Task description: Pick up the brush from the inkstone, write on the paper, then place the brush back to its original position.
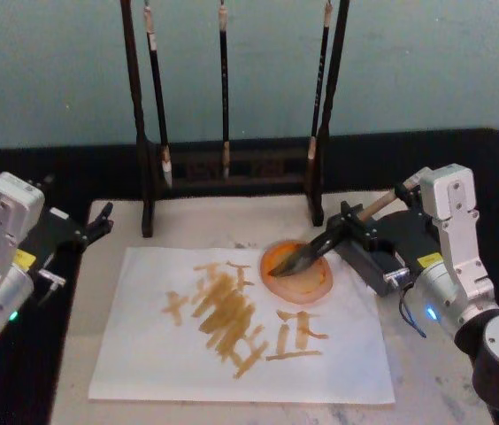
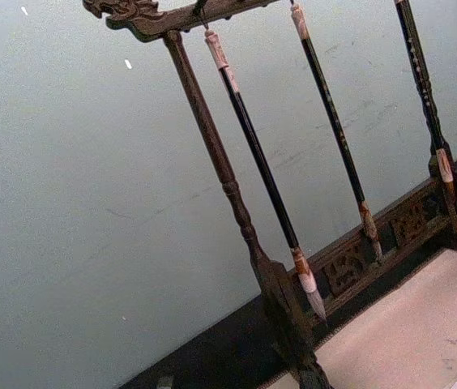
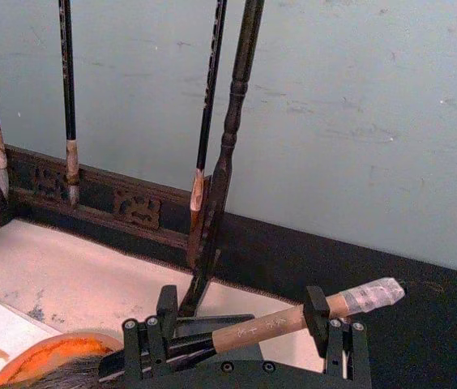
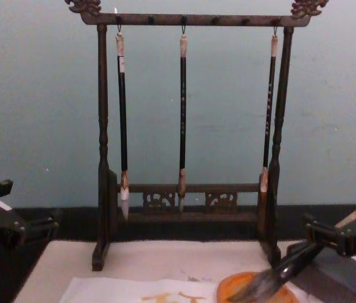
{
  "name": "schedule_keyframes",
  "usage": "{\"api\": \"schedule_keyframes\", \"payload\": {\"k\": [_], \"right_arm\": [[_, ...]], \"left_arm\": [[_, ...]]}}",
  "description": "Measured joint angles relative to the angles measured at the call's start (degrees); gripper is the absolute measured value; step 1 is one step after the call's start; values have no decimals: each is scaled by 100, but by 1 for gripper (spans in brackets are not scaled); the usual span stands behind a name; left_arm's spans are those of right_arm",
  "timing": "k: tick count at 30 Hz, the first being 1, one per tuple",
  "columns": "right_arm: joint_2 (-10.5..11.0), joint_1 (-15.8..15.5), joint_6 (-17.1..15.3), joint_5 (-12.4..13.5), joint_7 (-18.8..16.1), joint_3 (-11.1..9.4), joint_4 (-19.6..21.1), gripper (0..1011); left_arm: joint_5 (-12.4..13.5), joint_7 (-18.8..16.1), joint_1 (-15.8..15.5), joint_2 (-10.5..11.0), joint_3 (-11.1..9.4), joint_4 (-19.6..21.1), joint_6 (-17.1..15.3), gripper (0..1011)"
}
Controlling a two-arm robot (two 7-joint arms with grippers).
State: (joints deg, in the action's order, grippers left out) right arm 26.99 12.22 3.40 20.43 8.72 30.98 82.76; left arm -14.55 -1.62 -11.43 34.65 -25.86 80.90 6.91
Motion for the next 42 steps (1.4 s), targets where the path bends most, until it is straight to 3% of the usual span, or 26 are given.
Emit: {"api": "schedule_keyframes", "payload": {"k": [42], "right_arm": [[12,0,-2,17,0,1,10,1000]], "left_arm": [[0,0,0,0,0,0,0,1010]]}}
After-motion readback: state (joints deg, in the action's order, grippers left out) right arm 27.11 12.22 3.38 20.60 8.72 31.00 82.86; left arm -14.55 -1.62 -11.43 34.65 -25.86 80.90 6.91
